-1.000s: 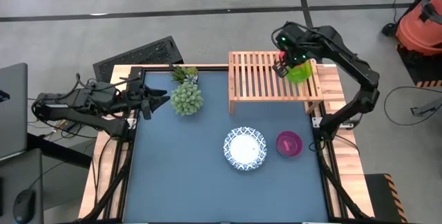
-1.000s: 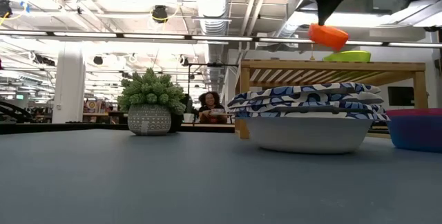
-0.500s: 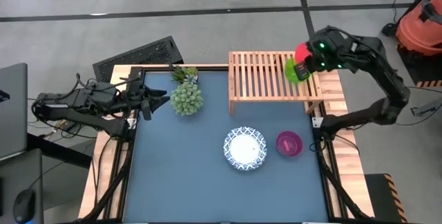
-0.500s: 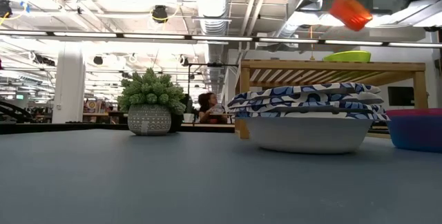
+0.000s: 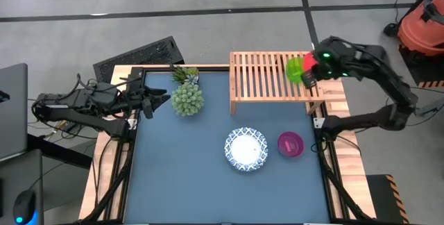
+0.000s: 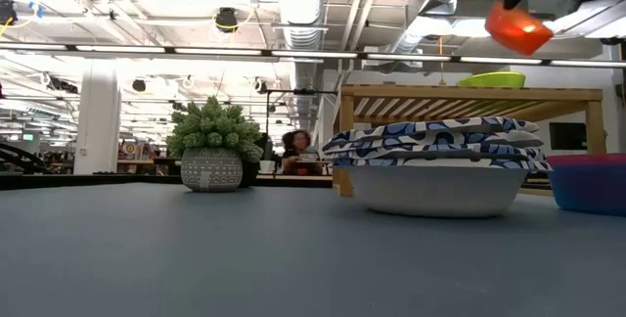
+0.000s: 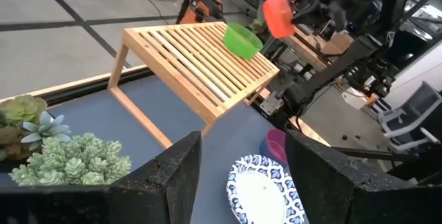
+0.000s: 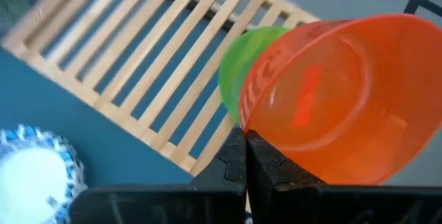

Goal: Place and stack bowls onto a shelf
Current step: Stack the red bowl on top of the green bowl on the shelf

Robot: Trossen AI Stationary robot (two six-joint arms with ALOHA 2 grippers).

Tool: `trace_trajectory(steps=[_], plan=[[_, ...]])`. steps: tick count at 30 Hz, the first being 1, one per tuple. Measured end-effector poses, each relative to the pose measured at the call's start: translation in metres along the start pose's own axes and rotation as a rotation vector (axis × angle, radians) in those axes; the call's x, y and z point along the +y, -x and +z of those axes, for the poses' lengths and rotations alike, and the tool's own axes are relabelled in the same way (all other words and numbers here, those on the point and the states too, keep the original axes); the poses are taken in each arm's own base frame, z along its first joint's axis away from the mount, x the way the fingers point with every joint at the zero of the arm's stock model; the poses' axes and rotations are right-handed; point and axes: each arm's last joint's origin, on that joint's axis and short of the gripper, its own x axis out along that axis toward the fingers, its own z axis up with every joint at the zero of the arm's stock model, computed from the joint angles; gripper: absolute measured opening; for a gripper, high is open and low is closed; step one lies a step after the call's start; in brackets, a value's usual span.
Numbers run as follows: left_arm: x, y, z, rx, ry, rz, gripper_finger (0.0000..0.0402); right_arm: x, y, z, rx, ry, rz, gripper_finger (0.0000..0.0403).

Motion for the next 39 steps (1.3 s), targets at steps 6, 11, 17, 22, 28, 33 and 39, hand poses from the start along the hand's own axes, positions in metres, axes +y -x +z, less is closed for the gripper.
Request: trace_trajectory(steps=[6,11,17,22,28,33,39], plan=[[0.000,0.000,0.000,0.000,0.005,0.000,0.0197,0.018,-0.032,0.019,0.107,0.137,-0.035,0.0016],[0.000,0.000,0.000,0.004,0.009,0.004,0.0197,0.024,-0.050,0.029,0.171,0.195,-0.041,0.0016],[0.000,0.000,-0.001,0.005,0.011,0.004,0.0197,0.023,-0.065,0.037,0.221,0.204,-0.052,0.0016],[0.001,0.000,-0.001,0.013,0.005,0.011,0.0197,0.020,-0.075,0.042,0.256,0.192,-0.051,0.0016],[0.002,0.000,-0.002,0.022,-0.001,0.017,0.0197,0.016,-0.086,0.047,0.293,0.184,-0.063,0.0016],[0.003,0.000,-0.003,0.032,-0.008,0.025,0.0197,0.013,-0.091,0.049,0.310,0.182,-0.058,0.0016],[0.003,0.000,-0.004,0.035,-0.010,0.028,0.0197,0.013,-0.090,0.049,0.312,0.174,-0.040,0.0016]])
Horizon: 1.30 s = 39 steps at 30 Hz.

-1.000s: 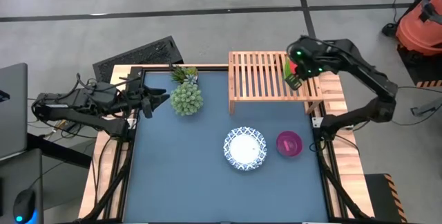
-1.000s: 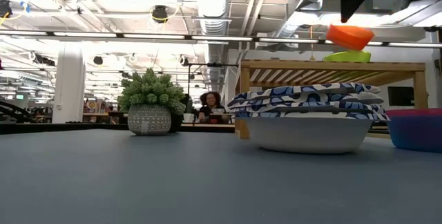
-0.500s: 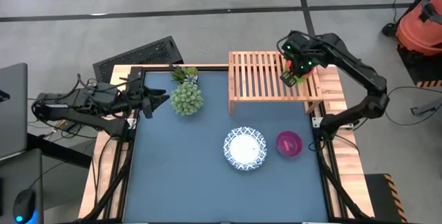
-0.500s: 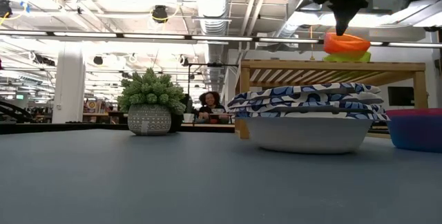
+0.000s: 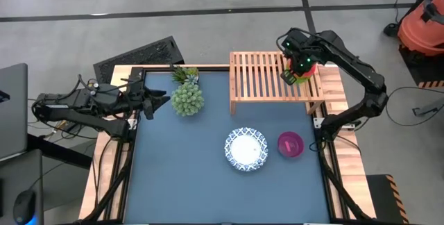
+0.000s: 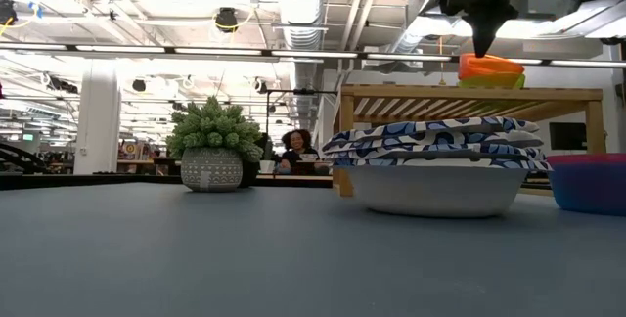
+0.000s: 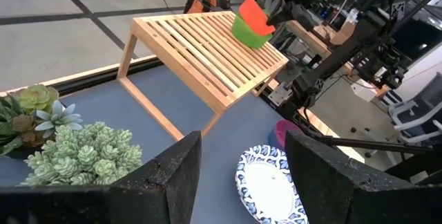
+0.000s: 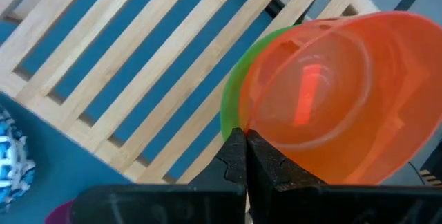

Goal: Place and stack bowls onto a shelf
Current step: Stack the red bowl on top of the green bowl on the shelf

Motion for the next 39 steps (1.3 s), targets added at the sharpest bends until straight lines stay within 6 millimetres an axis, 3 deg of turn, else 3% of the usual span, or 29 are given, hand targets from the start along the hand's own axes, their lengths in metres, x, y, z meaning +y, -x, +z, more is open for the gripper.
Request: trace_trajectory(steps=[17,23,27,31,39], plan=[[0.000,0.000,0.000,-0.001,0.008,0.000,0.0197,-0.001,0.003,-0.003,-0.014,-0.009,0.002,0.0108],[0.000,0.000,0.000,-0.002,0.008,0.000,0.0197,-0.007,0.037,-0.018,-0.146,-0.080,0.022,0.0117],[0.000,0.000,0.000,-0.002,0.008,0.000,0.0197,-0.011,0.052,-0.027,-0.234,-0.253,-0.077,0.0104],[0.000,0.000,0.000,-0.007,0.008,0.006,0.0197,-0.005,0.043,-0.022,-0.212,-0.256,-0.124,0.0077],[0.000,0.000,0.000,-0.008,0.009,0.007,0.0197,0.016,0.003,0.015,-0.070,-0.177,-0.165,0.0042]])
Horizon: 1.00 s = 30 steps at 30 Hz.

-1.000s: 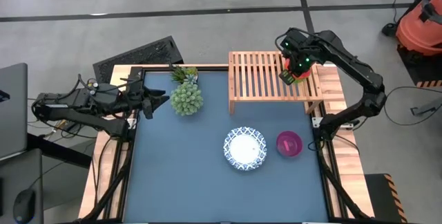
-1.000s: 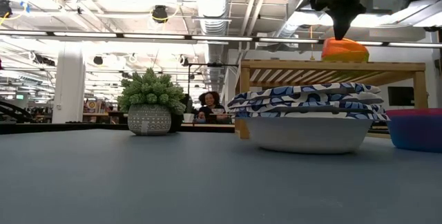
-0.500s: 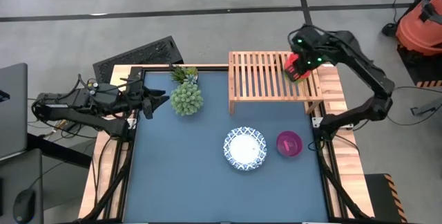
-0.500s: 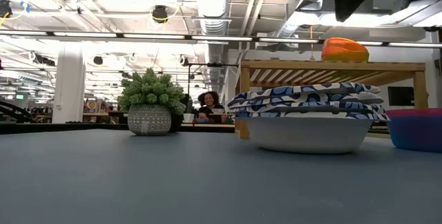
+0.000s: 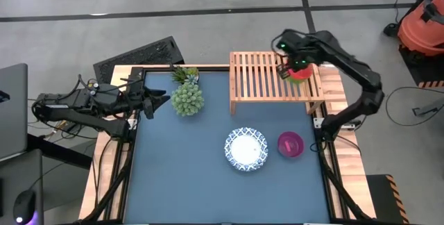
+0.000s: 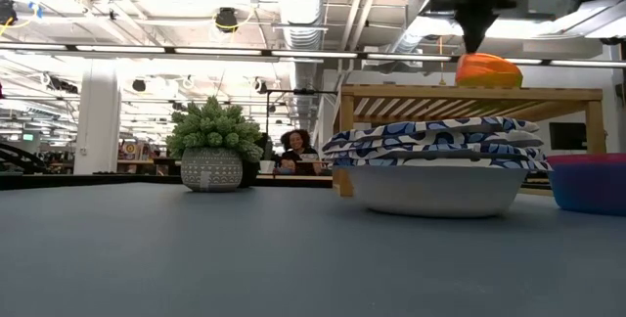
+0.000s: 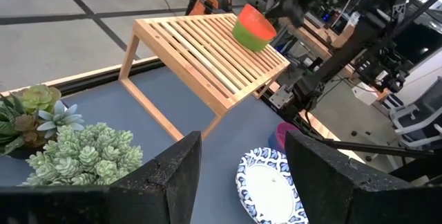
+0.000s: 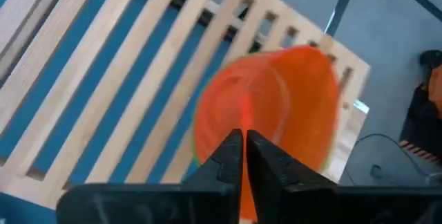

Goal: Place and stack bowls onto a shelf
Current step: Stack the red bowl on top of the green bowl on the shelf, then stack the violet bowl on top of the red bowl on the shelf

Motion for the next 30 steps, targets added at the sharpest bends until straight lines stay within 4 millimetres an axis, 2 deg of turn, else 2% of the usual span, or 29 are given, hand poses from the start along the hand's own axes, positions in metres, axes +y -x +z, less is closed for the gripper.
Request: trace_trajectory(steps=[5,8,11,14,17,22,26,30], plan=[[0.000,0.000,0.000,0.000,0.000,0.000,0.0197,0.021,-0.017,0.009,0.049,0.090,-0.030,0.0029],[0.000,0.000,0.000,0.000,0.000,0.000,0.0197,0.024,-0.022,0.012,0.062,0.139,-0.038,0.0025],[0.000,0.000,0.000,0.000,0.015,-0.001,0.0197,0.023,-0.019,0.011,0.045,0.148,-0.058,0.0025],[0.000,0.000,0.000,0.000,0.016,0.000,0.0197,0.018,-0.006,0.003,0.006,0.130,-0.036,0.0031],[0.000,0.000,0.000,0.000,0.016,0.000,0.0197,0.013,0.014,-0.011,-0.020,0.109,0.094,0.0040],[0.000,0.000,0.000,-0.006,0.016,0.007,0.0197,0.020,0.047,-0.041,0.035,0.077,0.457,0.0048],[0.001,0.000,0.001,-0.018,0.016,0.020,0.0197,0.044,0.066,-0.068,0.047,0.153,0.530,0.0060],[0.001,0.000,0.001,-0.020,0.016,0.023,0.0197,0.078,0.060,-0.105,0.145,0.238,0.498,0.0087]])
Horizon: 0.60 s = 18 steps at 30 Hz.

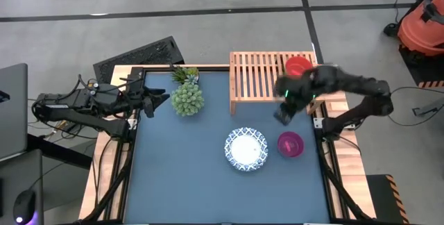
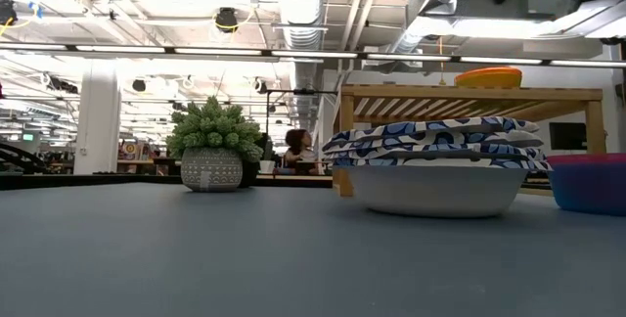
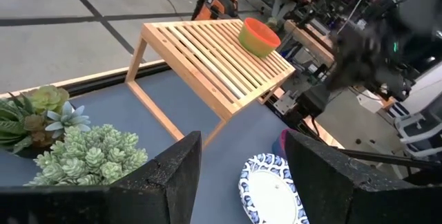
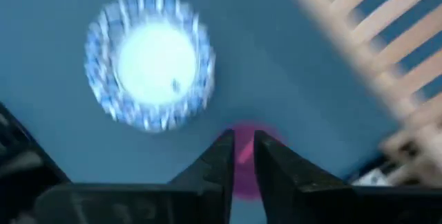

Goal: Place and stack bowls onto a shelf
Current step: Stack the violet bowl on top of the red bowl on the shelf

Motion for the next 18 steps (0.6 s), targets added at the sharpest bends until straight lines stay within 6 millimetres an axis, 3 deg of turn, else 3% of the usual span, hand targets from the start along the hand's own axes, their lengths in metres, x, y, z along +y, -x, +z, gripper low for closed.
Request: trace_trajectory(steps=[6,11,18], plan=[[0.000,0.000,0.000,-0.003,-0.001,0.003,0.0197,0.029,-0.068,-0.049,0.172,0.059,-0.116,0.0150],[0.000,0.000,0.000,-0.003,-0.001,0.004,0.0197,0.048,-0.109,-0.072,0.189,0.090,0.019,0.0187],[0.000,0.000,0.000,-0.004,0.000,0.005,0.0197,0.037,-0.144,-0.087,0.253,0.085,-0.026,0.0190]])
